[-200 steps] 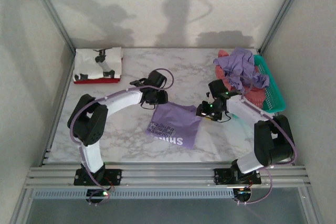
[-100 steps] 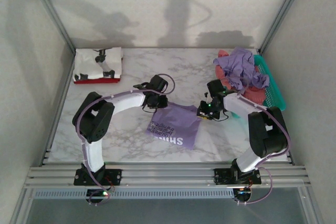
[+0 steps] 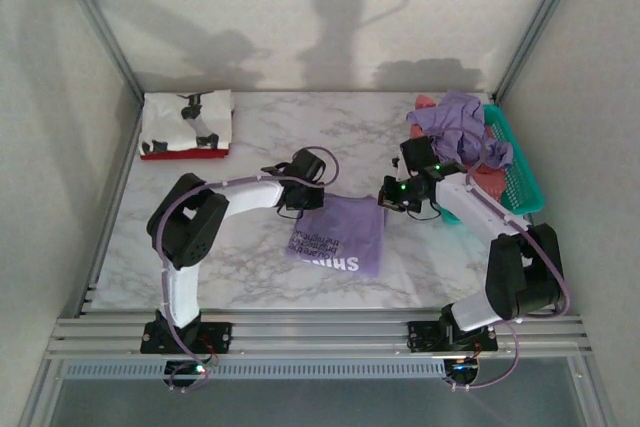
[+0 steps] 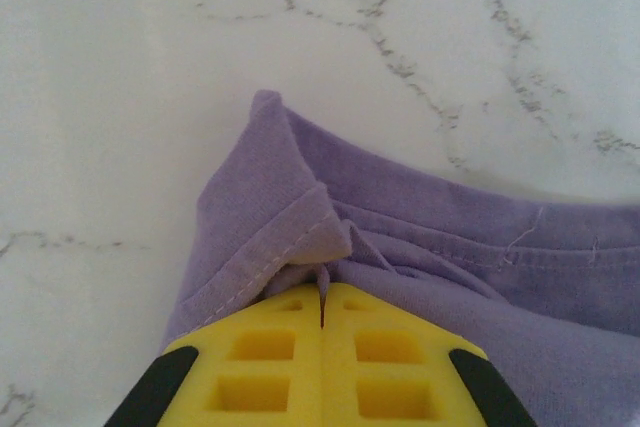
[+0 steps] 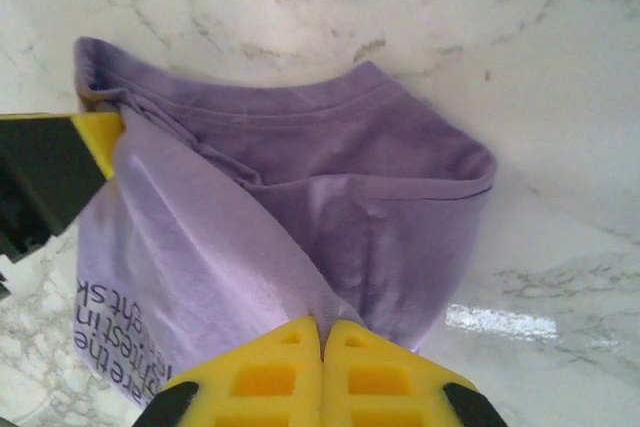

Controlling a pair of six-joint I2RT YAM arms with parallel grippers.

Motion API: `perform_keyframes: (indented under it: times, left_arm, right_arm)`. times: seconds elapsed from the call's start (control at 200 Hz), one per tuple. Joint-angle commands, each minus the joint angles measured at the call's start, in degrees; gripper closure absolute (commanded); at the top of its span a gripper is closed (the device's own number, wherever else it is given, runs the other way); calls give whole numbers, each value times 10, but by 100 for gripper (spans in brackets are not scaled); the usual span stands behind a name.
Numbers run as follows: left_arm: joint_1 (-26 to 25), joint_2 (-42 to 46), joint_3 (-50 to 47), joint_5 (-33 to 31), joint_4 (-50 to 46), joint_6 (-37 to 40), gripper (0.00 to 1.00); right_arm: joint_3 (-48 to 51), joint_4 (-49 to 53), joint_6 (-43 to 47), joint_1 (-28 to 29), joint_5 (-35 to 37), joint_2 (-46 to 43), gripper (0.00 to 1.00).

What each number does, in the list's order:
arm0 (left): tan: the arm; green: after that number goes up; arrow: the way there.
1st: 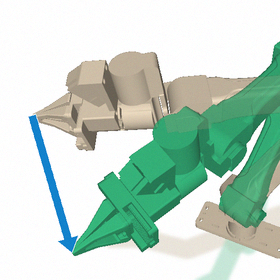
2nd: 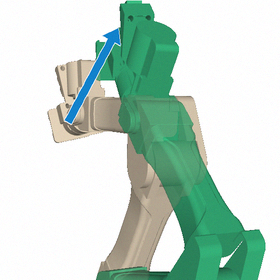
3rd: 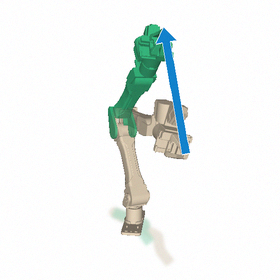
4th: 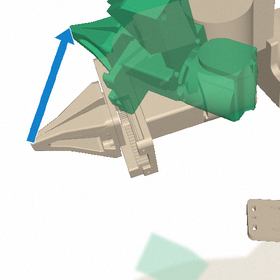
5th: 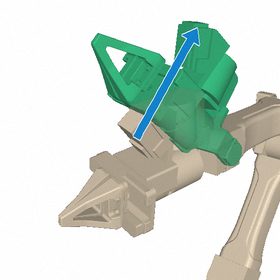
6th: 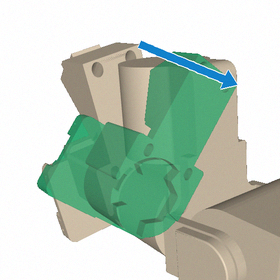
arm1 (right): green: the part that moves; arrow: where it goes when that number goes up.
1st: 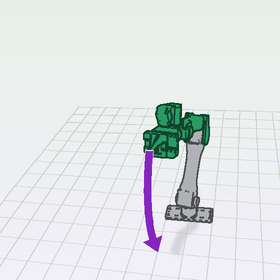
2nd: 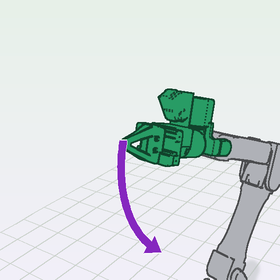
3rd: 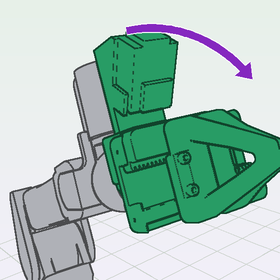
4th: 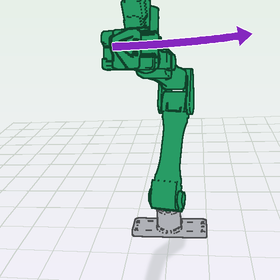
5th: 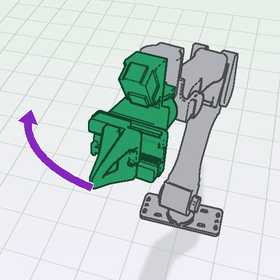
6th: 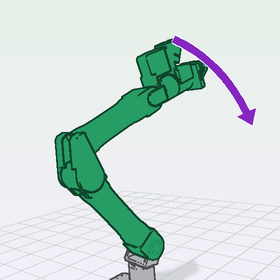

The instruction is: Fold and stack the t-shirts

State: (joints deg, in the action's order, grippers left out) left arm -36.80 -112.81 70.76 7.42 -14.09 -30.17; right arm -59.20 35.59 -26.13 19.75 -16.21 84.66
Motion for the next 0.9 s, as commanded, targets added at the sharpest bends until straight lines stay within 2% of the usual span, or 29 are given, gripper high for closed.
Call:
perform_keyframes:
  times: [0.0, 0.235, 0.345, 0.406, 0.501, 0.751, 0.896]
  left_arm:
    - [-16, -49, -26, -8, -33, 11, 100]
    - [-25, -55, -54, 9, -20, 11, 100]
    - [-30, -57, -70, 18, -10, 9, 100]
    - [-33, -60, -76, 21, -6, 8, 100]
    - [-41, -63, -80, 22, -4, 9, 100]
    - [-48, -59, -101, 27, 3, 6, 100]
    - [-51, -54, -113, 31, 6, 10, 100]
  right_arm:
    - [-12, -1, 21, 2, 29, 8, 100]
    - [8, -74, 13, 2, 127, 17, 100]
    - [-4, -88, 16, 1, 124, 28, 100]
    - [-21, -86, 22, -1, 85, 47, 100]
    - [-33, -86, 23, 1, 74, 60, 100]
    - [-64, -74, -9, -4, 135, 89, 100]
    - [-55, -142, -47, -3, 191, 133, 100]
